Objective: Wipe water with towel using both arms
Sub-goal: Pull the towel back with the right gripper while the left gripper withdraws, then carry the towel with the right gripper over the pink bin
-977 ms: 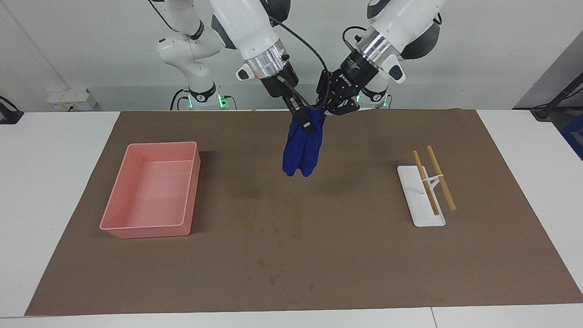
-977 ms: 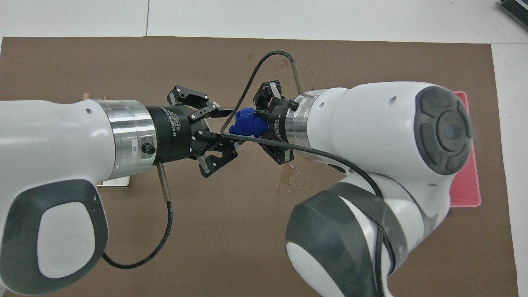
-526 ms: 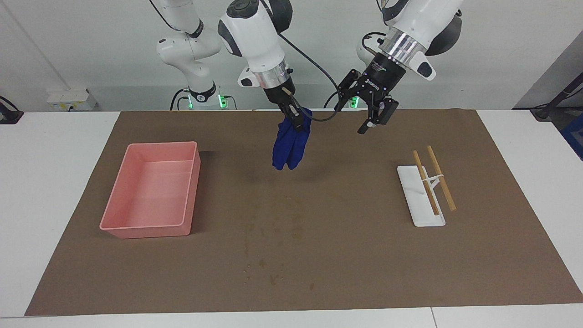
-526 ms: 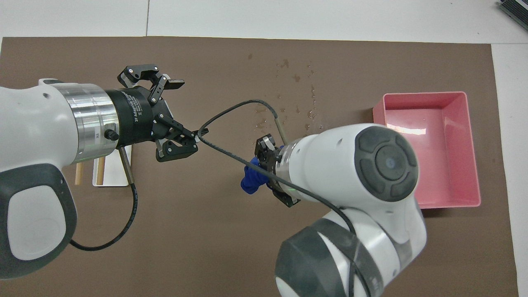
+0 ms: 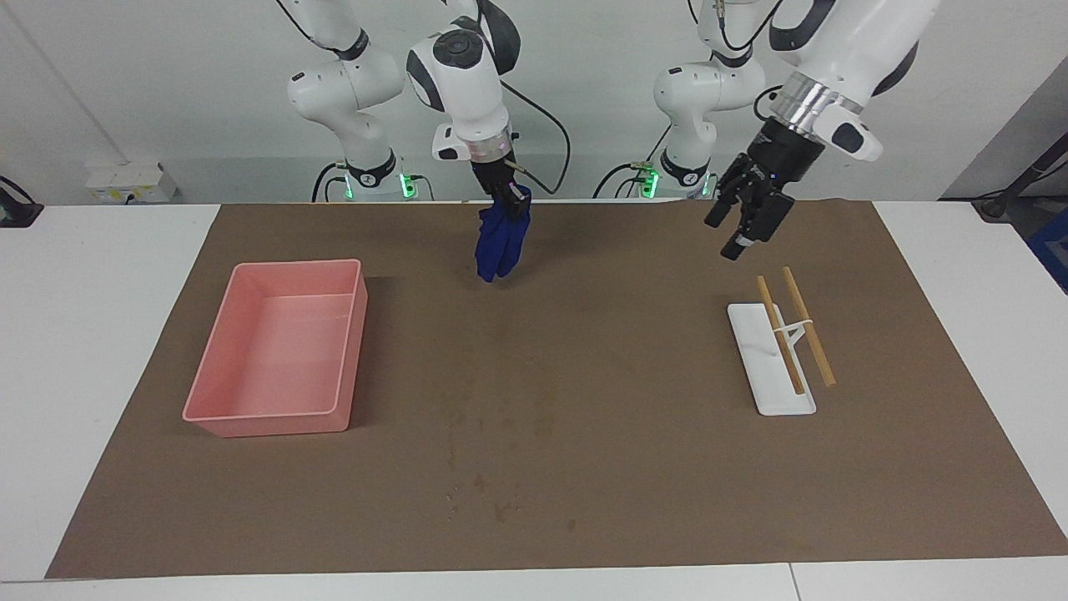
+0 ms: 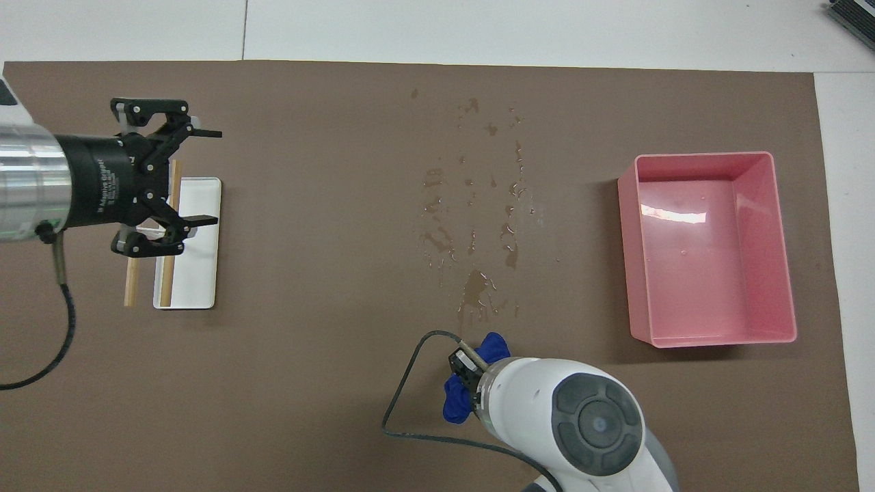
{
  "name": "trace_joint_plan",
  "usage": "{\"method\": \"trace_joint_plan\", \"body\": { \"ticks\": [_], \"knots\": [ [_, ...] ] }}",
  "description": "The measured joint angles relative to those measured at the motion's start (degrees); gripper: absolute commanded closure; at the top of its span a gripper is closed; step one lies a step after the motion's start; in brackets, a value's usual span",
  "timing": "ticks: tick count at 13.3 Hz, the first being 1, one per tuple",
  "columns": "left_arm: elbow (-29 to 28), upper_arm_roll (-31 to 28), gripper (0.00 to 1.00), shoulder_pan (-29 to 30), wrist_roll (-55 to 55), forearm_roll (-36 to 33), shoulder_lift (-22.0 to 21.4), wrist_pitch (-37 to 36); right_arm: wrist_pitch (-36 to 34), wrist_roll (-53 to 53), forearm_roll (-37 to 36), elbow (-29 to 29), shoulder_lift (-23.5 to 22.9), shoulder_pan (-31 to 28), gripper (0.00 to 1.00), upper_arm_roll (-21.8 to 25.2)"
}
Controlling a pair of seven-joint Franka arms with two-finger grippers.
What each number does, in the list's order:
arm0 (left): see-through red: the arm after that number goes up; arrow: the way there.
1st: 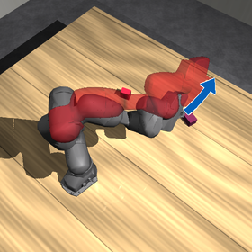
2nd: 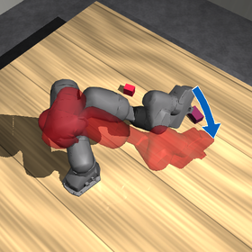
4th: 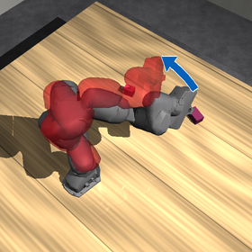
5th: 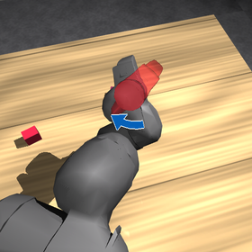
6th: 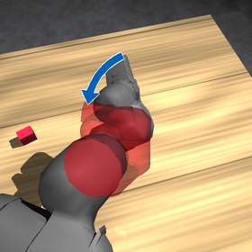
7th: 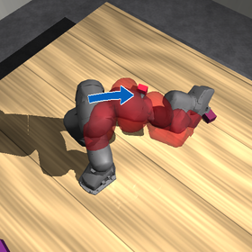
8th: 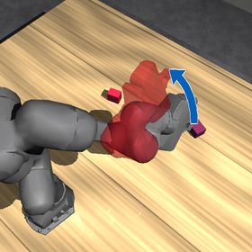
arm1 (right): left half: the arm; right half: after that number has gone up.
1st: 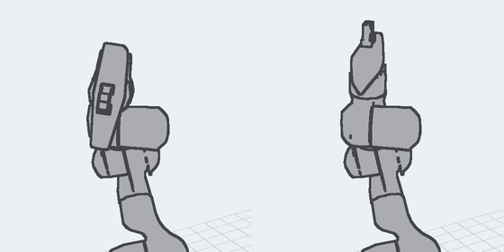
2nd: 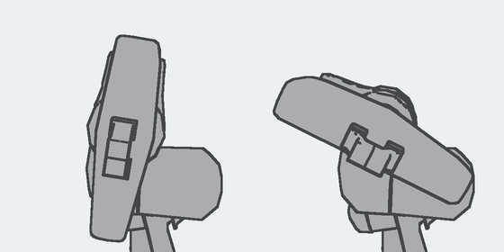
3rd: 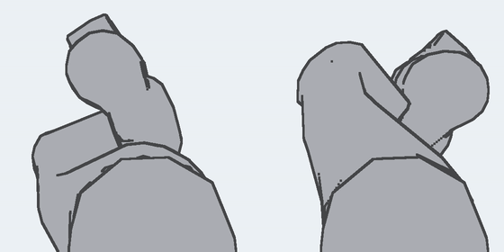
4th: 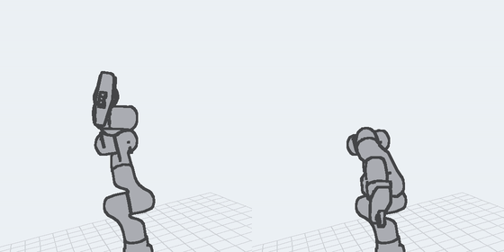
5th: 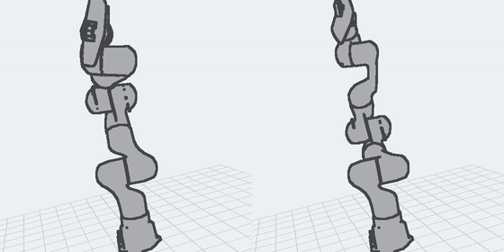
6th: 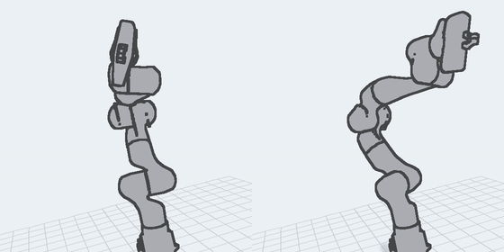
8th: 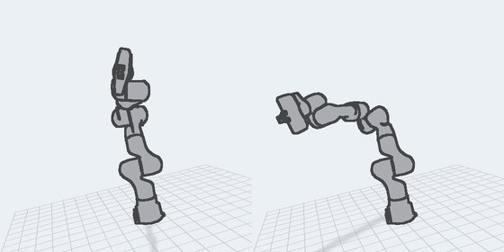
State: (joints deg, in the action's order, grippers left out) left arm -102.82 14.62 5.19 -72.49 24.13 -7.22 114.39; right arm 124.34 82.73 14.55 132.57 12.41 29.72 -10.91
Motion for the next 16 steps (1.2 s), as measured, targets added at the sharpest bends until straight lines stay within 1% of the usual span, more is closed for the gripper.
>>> {"method": "trace_joint_plan", "body": {
  "ticks": [2,4,7,10,11,14,16],
  "knots": [
    [0.11,-0.78,0.00,0.35,10.53,-4.74,-0.07,-1.78,4.44,0.00,0.01,3.18,-1.16,2.63,1.00,-0.05],
    [0.12,-1.23,0.00,0.36,21.06,-9.75,-0.08,-3.71,10.09,0.00,0.01,5.64,-3.28,4.93,1.00,-0.07],
    [0.15,-2.47,0.00,0.36,38.90,-15.49,0.04,-6.88,18.10,-0.11,0.01,8.02,-5.94,5.32,1.00,0.03],
    [0.76,-3.45,0.00,-0.24,55.39,-21.53,1.11,-9.29,26.79,-2.49,0.01,8.64,-9.38,3.88,1.00,0.24],
    [0.98,-4.95,0.00,-1.76,59.27,-22.49,1.53,-9.78,29.10,-4.41,0.01,8.60,-10.70,2.84,1.00,0.26],
    [2.75,-13.44,0.00,-10.26,68.61,-23.80,2.92,-13.43,33.58,-10.56,0.02,7.92,-13.10,-0.61,1.00,0.33],
    [5.44,-14.63,0.00,-11.27,71.44,-23.85,4.00,-17.99,35.01,-14.74,0.02,6.71,-14.02,-3.23,1.00,0.39]
  ]
}}
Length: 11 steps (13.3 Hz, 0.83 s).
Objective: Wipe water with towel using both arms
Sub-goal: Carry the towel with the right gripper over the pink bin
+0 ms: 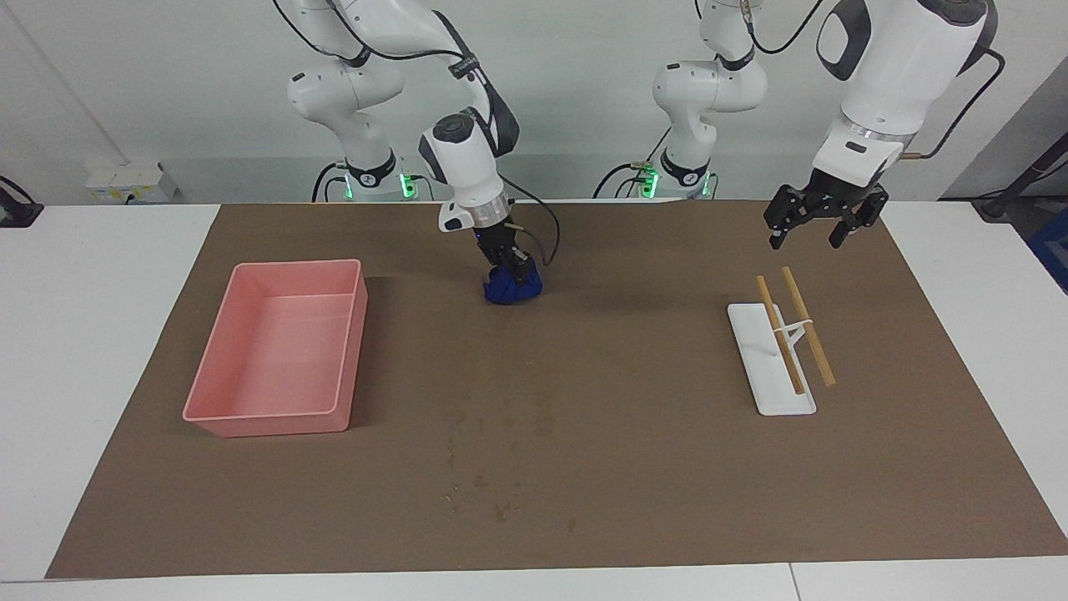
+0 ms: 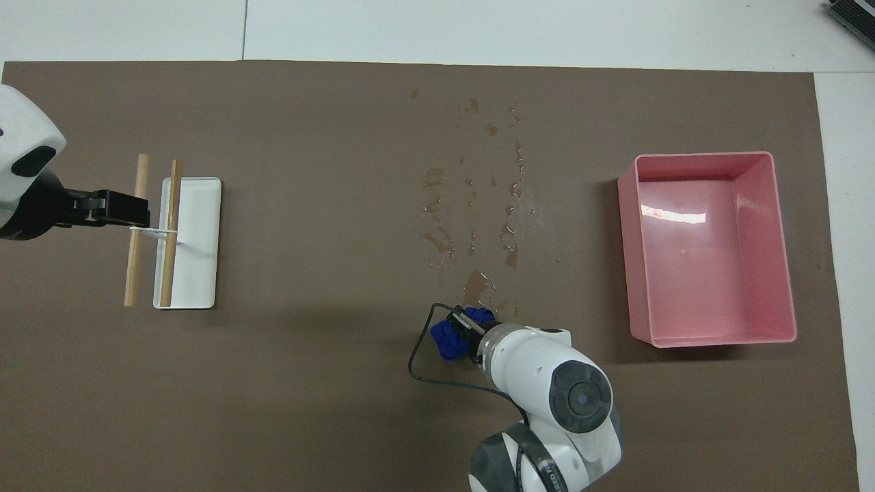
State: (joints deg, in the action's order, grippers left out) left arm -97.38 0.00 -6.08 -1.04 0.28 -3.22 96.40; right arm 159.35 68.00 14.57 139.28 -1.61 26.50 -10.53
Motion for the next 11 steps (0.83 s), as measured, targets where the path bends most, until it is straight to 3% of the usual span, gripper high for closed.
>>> {"method": "trace_joint_plan", "body": {
  "ticks": [4,7,11],
  "knots": [
    [6.37,0.23,0.00,0.91,1.76,0.98,2.69,-7.11,3.86,-5.96,0.00,-4.68,-4.39,-3.76,1.00,0.12],
    [8.09,0.97,0.00,2.87,3.83,1.42,3.45,-9.98,7.75,-10.52,0.00,-9.79,-9.49,-5.96,1.00,0.17],
    [8.79,1.57,0.00,2.85,3.93,1.54,3.39,-10.05,6.87,-13.03,0.00,-16.71,-11.79,-8.13,1.00,0.27]
  ]
}}
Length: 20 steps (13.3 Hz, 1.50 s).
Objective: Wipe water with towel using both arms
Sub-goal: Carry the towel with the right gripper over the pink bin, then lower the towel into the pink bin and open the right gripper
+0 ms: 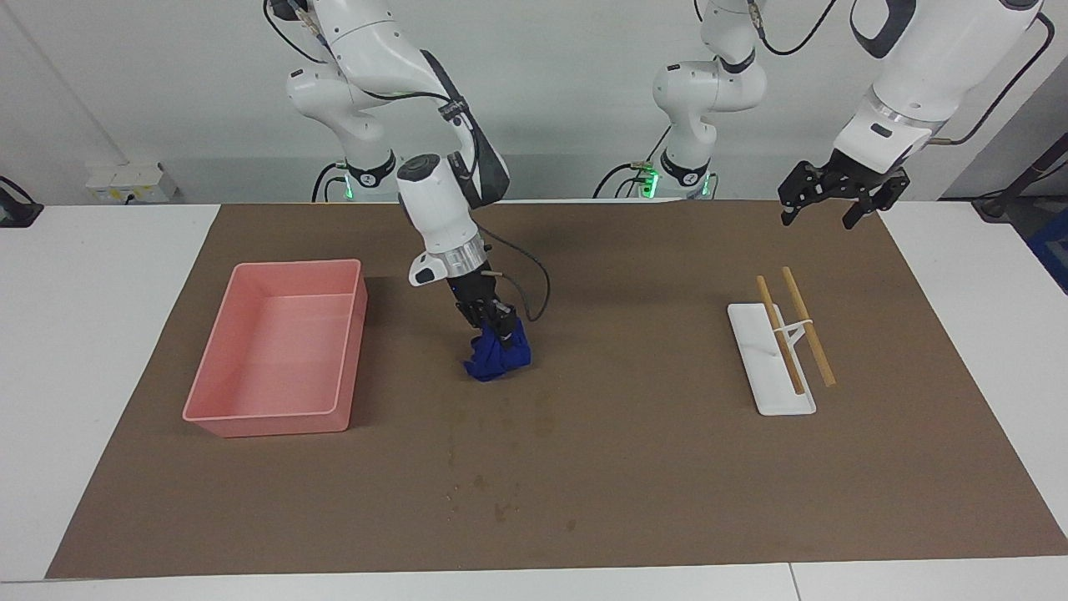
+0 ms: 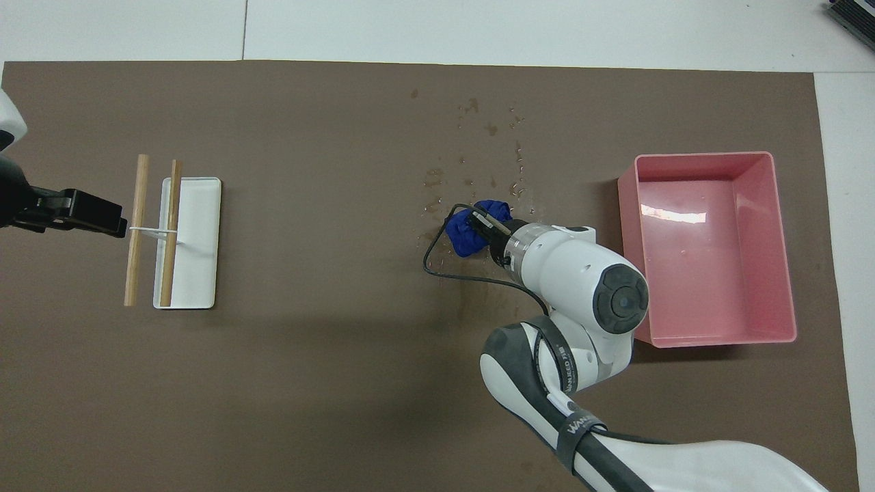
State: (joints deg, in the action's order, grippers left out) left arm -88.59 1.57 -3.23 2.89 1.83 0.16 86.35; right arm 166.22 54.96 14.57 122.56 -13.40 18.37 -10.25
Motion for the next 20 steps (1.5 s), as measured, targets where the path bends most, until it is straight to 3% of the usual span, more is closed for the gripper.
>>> {"method": "trace_joint_plan", "body": {
  "ticks": [3,7,10,13,15,17,20],
  "knots": [
    [-0.50,-0.12,0.00,0.13,0.00,0.00,-0.06,0.00,-7.36,0.00,0.00,-2.16,1.92,-0.45,1.00,0.09],
    [-0.58,-0.05,0.00,0.47,0.00,0.00,-0.09,0.00,-27.39,-2.10,-0.01,-2.80,14.56,-6.38,1.00,0.28],
    [-0.61,-0.06,0.00,0.56,0.00,0.00,-0.10,0.00,-42.21,-13.48,-0.03,-2.57,22.66,-12.61,1.00,0.35],
    [-0.62,-0.06,0.00,0.58,0.00,0.00,-0.10,-0.01,-52.22,-32.40,-0.06,-1.80,27.42,-23.06,1.00,0.53],
    [-0.63,-0.06,0.00,0.58,0.00,0.00,-0.10,-0.01,-54.12,-47.88,-0.06,-0.13,28.47,-31.78,1.00,0.79],
    [-0.64,-0.06,0.00,0.58,0.00,0.00,-0.10,-0.02,-54.01,-55.94,-0.04,2.25,28.22,-37.99,1.00,1.01],
    [-0.64,-0.06,0.00,0.58,0.00,0.00,-0.10,-0.02,-49.72,-57.42,-0.20,4.84,25.09,-39.12,1.00,0.75]
  ]
}}
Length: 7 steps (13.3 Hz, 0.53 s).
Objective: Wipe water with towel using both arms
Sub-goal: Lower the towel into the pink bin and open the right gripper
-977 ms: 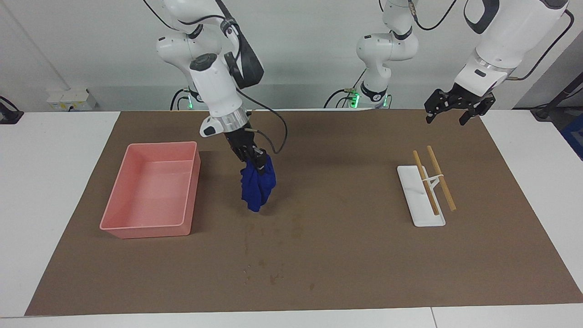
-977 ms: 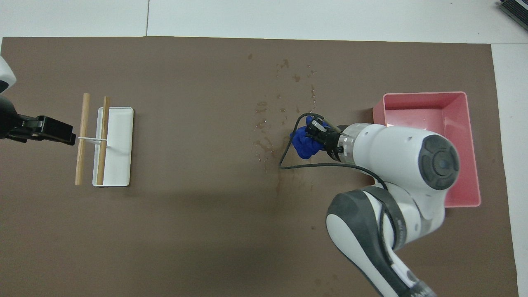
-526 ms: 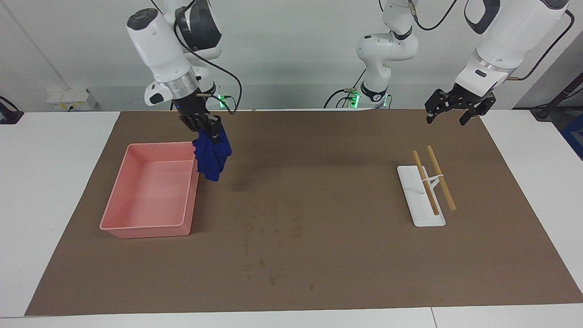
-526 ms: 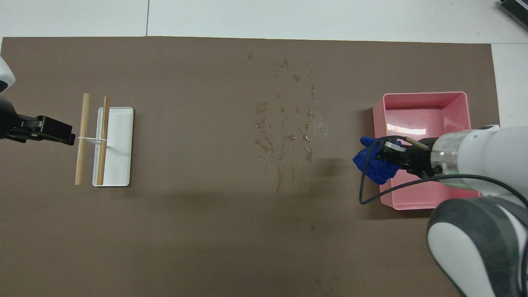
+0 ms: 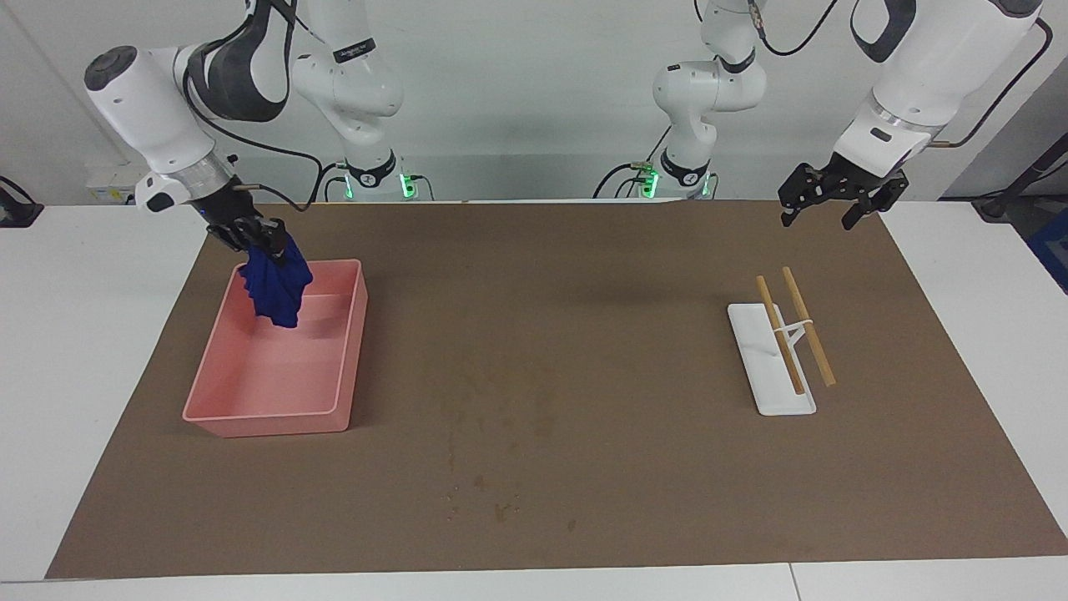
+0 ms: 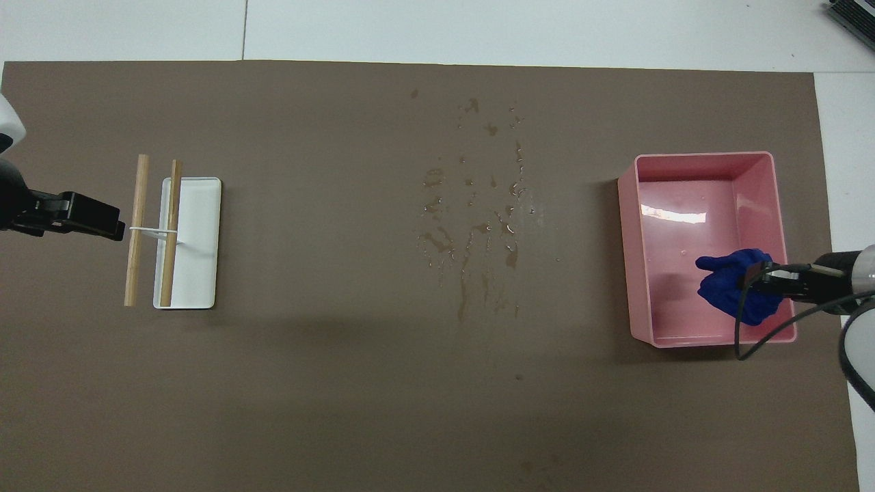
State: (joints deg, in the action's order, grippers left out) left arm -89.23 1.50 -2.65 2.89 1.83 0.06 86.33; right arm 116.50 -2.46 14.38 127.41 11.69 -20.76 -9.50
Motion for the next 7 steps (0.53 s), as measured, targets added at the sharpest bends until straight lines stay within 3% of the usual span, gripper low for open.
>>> {"method": "trace_joint_plan", "body": {
  "ticks": [3,4,5,7],
  "knots": [
    [0.00,0.00,0.00,0.00,0.00,0.00,0.00,0.00,5.39,0.00,-2.06,0.74,-6.68,0.41,0.99,-0.89],
    [0.00,0.00,0.00,0.00,0.00,0.00,0.00,0.00,6.62,0.00,-3.40,0.72,-8.82,0.41,0.38,-0.90],
    [0.00,0.00,0.00,0.00,0.00,0.00,0.00,0.00,7.13,0.00,-5.37,0.63,-10.33,0.50,0.00,-0.91],
    [0.00,0.00,0.00,0.00,0.00,0.00,0.00,0.00,7.18,0.04,-8.16,0.07,-11.07,2.02,0.00,-0.90]
  ]
}}
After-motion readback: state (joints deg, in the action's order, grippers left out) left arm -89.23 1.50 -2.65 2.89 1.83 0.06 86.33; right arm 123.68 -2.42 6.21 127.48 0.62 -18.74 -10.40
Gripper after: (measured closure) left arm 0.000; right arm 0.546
